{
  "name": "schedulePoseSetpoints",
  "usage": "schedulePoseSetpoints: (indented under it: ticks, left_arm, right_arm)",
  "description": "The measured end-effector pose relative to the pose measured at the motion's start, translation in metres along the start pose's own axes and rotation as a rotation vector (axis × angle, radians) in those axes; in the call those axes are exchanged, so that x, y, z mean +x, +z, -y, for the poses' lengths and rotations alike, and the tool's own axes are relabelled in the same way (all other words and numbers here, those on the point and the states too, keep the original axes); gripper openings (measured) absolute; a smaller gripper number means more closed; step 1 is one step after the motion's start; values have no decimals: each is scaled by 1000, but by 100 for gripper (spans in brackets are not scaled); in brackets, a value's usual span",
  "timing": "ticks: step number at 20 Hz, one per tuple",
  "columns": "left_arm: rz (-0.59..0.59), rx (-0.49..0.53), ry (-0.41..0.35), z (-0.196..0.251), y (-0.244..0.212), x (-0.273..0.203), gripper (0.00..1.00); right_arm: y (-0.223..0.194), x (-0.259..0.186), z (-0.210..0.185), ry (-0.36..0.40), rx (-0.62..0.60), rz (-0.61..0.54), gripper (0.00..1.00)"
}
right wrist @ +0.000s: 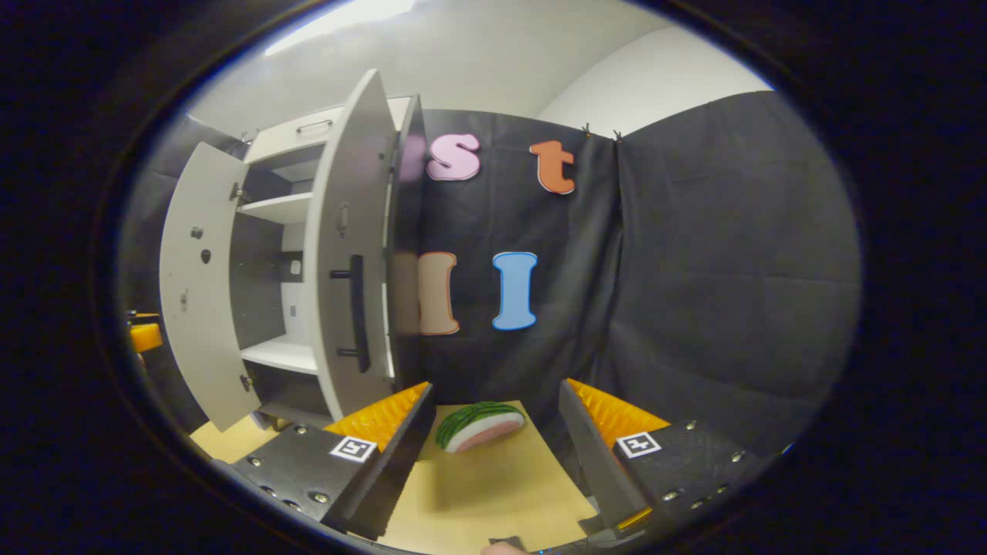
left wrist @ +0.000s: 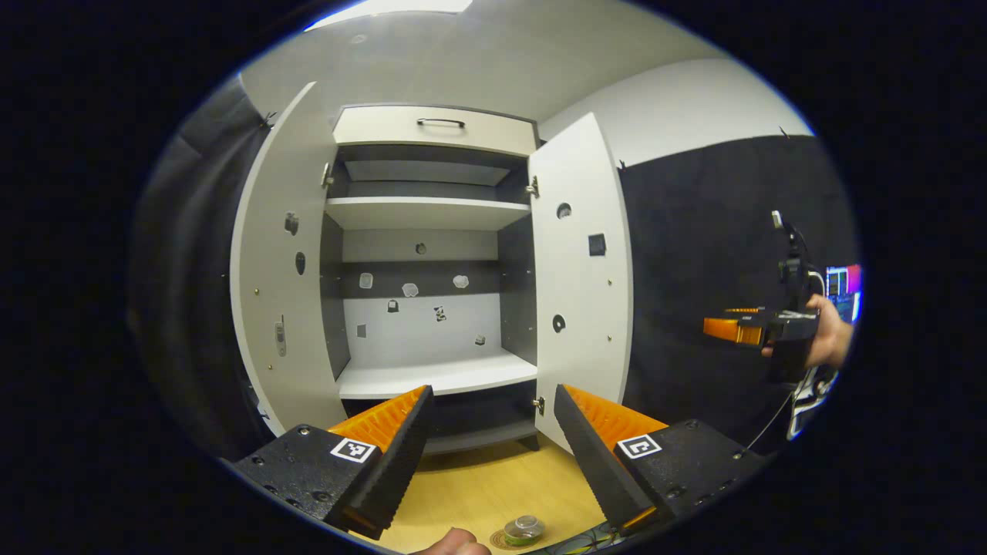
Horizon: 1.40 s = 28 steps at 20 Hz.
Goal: Grasp the bottle in the cabinet with the left hand and place it on the coaster, then close the right door with the right hand and the left door with the left hand.
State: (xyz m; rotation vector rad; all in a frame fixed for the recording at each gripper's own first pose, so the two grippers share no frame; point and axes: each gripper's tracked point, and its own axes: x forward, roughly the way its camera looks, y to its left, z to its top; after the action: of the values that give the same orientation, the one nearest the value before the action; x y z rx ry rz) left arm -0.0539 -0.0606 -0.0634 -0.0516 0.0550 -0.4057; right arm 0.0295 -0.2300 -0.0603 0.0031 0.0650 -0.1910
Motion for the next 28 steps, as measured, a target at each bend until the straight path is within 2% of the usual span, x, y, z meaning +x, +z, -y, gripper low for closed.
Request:
schedulePoseSetpoints:
  ticks: [2, 5, 8, 10, 11, 12, 13, 14, 16, 19, 20, 21, 22, 23, 25, 26, 28]
  left_arm:
    - [-5, 22, 52, -26, 11, -1, 98]
    - [19, 150, 175, -73, 30, -10, 98]
    - [18, 186, 218, -95, 34, -16, 98]
    - [12, 137, 205, -99, 33, -20, 98]
    - [13, 109, 197, -101, 33, -21, 100]
    - [3, 88, 200, -106, 29, -24, 98]
    - [0, 73, 208, -113, 27, -26, 98]
    - [-9, 60, 212, -118, 24, -29, 98]
    - [-32, 51, 216, -127, 15, -31, 98]
    - [-59, 33, 202, -136, 4, -36, 98]
    - [-67, 14, 196, -137, -1, -38, 98]
    - [-75, -8, 190, -137, -6, -41, 98]
    - [-83, -26, 180, -137, -10, -44, 98]
    - [-88, -35, 177, -140, -13, -47, 98]
    - [-88, -31, 193, -150, -15, -54, 98]
    - [-85, -30, 199, -154, -14, -55, 98]
    - [-91, -38, 205, -160, -17, -58, 98]
  right_arm:
    - [7, 15, 8, 0, -2, 8, 95]
    - [14, 44, 9, 23, 18, -8, 97]
    - [20, 72, -2, 54, 17, -29, 97]
    - [24, 87, -11, 67, 15, -31, 95]
    - [26, 94, -15, 67, 18, -29, 97]
    - [27, 102, -21, 68, 23, -31, 96]
    - [27, 108, -27, 70, 29, -33, 99]
    - [28, 113, -33, 73, 30, -37, 96]
    - [30, 124, -45, 77, 34, -41, 95]
    - [34, 128, -73, 130, 43, -44, 96]
    - [39, 128, -80, 148, 38, -33, 99]
    - [44, 127, -92, 181, 36, -24, 98]
    - [45, 123, -113, 247, 38, -15, 97]
    - [47, 127, -126, 263, 18, 12, 96]
    - [59, 112, -134, 268, -44, 55, 84]
    - [54, 112, -140, 273, -45, 52, 88]
    - [50, 107, -158, 288, -31, 40, 88]
